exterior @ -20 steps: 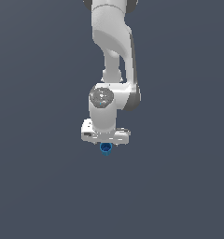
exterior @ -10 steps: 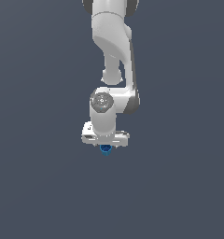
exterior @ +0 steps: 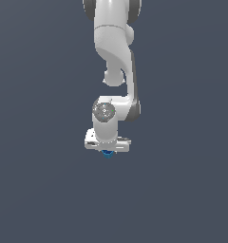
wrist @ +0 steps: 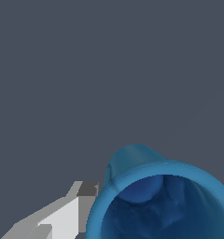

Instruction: Pick up the object and move it to a goal position.

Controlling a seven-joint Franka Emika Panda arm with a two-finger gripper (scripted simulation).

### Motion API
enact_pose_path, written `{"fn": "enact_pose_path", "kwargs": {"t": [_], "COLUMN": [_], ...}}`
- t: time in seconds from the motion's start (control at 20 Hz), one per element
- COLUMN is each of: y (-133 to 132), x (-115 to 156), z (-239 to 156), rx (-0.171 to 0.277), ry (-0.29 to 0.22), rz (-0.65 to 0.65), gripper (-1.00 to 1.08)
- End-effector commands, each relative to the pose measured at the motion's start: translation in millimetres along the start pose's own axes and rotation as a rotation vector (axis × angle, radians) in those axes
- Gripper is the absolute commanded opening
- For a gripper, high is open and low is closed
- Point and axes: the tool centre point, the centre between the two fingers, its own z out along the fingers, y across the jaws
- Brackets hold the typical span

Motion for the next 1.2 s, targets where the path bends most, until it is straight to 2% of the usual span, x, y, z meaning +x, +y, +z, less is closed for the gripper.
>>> {"fn": "enact_pose_path", "kwargs": {"t": [0.0, 0.65, 1.15], "y": [0, 0, 5], "x": [1, -2, -26], "z": [0, -2, -26], "rx": [0.000, 0.000, 0.000], "ry": [0.001, 0.001, 0.001], "rz": [0.000, 0.000, 0.000], "gripper": [-1.00, -1.00, -1.00]}}
